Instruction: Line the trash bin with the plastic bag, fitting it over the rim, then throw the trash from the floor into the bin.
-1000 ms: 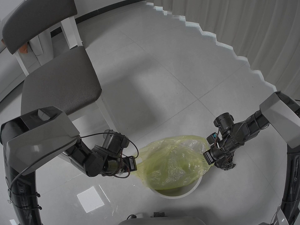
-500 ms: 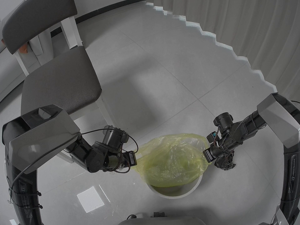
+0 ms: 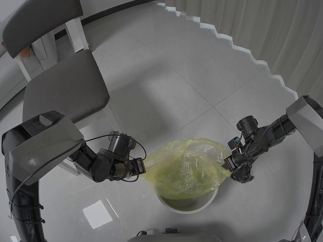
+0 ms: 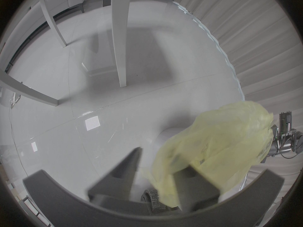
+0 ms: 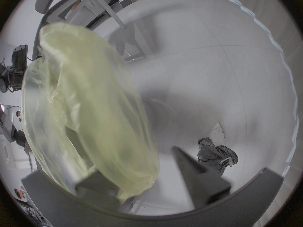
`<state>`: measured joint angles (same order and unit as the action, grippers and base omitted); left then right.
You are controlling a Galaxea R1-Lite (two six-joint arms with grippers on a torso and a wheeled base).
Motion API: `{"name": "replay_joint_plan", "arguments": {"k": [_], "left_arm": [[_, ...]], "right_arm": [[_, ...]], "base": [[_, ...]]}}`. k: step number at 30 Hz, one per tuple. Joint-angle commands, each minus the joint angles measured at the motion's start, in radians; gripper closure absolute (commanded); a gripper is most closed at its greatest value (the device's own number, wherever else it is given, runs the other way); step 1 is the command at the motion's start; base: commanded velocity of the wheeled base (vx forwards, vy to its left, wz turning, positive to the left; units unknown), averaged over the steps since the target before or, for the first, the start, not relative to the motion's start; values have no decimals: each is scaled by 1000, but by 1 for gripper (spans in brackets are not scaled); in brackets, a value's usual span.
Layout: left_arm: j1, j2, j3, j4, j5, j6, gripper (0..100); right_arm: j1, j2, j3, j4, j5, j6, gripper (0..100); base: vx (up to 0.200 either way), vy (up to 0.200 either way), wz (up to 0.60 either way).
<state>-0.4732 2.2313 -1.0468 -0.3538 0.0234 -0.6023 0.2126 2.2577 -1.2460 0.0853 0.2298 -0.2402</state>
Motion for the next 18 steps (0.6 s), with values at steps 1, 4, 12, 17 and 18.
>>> {"name": "replay_joint_plan", "arguments": {"k": [1, 4, 12, 17, 18], "left_arm": [[-10, -33, 11, 3, 4, -1, 0], [-21, -51, 33, 3, 4, -8, 0], [-15, -87, 64, 3, 20, -16, 0], [-7, -88, 68, 6, 20, -16, 0], [-4, -87, 68, 9, 20, -16, 0]], "right_arm": [[7, -76, 37, -4, 2, -2, 0], [7, -115, 54, -2, 3, -5, 0], [-24, -188, 92, -4, 3, -10, 0], [-35, -259, 94, -2, 2, -8, 0], [-33, -280, 95, 1, 2, -10, 0]], "base": [[0, 0, 0], [0, 0, 0], [0, 0, 0], [0, 0, 0], [0, 0, 0]]}}
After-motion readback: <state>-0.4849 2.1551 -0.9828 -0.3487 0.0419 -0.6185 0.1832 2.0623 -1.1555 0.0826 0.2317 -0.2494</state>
